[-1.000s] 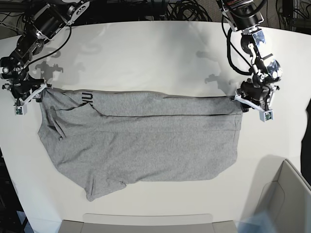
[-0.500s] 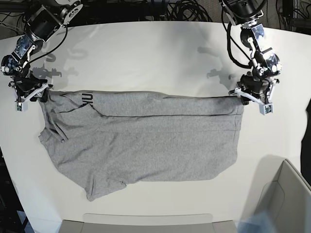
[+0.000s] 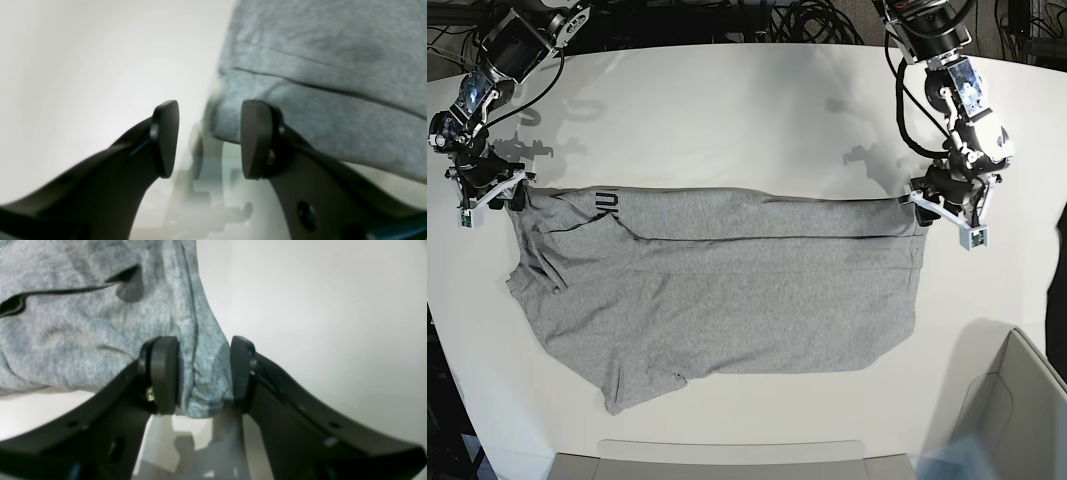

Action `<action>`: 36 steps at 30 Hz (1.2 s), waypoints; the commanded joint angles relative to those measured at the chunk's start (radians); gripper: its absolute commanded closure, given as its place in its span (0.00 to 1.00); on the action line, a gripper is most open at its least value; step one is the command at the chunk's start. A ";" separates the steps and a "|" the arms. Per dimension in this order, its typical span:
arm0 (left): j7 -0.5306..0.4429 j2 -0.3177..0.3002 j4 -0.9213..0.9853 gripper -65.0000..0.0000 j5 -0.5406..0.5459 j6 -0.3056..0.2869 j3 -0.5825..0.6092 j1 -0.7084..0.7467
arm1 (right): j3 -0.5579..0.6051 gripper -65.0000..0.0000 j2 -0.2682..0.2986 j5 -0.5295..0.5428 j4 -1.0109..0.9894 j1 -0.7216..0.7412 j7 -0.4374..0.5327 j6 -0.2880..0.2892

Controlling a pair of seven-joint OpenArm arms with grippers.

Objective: Fold the T-shirt properly
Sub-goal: 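Lay the shoulder edge down over the shirt body with both grippers, then drag the folded edge back toward the robot with both grippers, then release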

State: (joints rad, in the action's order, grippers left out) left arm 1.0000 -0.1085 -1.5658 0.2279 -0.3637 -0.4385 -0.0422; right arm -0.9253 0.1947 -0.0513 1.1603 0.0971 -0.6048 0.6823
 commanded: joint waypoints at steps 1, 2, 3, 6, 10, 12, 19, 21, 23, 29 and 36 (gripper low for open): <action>-0.005 -0.010 0.017 0.53 0.028 0.001 0.002 -0.015 | 0.004 0.62 0.007 -0.048 -0.009 -0.012 -0.082 0.016; -0.005 -0.015 0.040 0.53 0.061 0.001 0.004 -0.031 | 0.004 0.62 0.007 -0.048 -0.009 -0.015 -0.082 0.016; -0.003 -0.015 0.071 0.53 0.095 0.001 0.000 -0.045 | 0.004 0.62 0.007 -0.048 -0.009 -0.017 -0.082 0.016; -0.008 -0.035 0.140 0.53 0.144 0.001 0.004 -0.055 | 0.004 0.62 0.007 -0.048 -0.009 -0.018 -0.082 0.016; -0.014 -0.044 0.196 0.53 0.206 -0.033 0.005 -0.055 | 0.004 0.62 0.007 -0.048 -0.009 -0.020 -0.082 0.016; -0.011 -0.044 0.201 0.54 0.212 -0.093 0.004 -0.055 | 0.005 0.62 0.007 -0.048 -0.009 -0.021 -0.082 0.016; -0.010 -0.043 0.206 0.94 0.193 -0.116 0.002 -0.055 | 0.068 0.90 0.009 -0.049 -0.004 -0.050 -0.082 0.016; 0.006 -0.044 0.199 1.00 0.186 -0.119 0.005 -0.054 | 0.068 1.00 0.010 -0.049 -0.004 -0.052 -0.082 0.016; 0.029 -0.059 0.187 1.00 0.184 -0.122 -0.001 -0.049 | 0.071 1.00 0.033 -0.060 -0.007 -0.050 -0.089 0.016; 0.039 -0.096 0.090 1.00 0.187 -0.123 -0.004 0.014 | 0.042 1.00 0.075 -0.089 0.000 -0.026 -0.132 0.016; 0.039 -0.101 0.003 1.00 0.187 -0.123 -0.004 0.115 | 0.016 1.00 0.102 -0.089 0.000 -0.053 -0.146 0.016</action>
State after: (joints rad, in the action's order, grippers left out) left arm 1.0531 -0.1913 -1.5425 0.4213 -0.4934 -0.4385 0.0776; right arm -0.9039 0.2806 -0.0586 1.1637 0.0589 -0.6712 0.6823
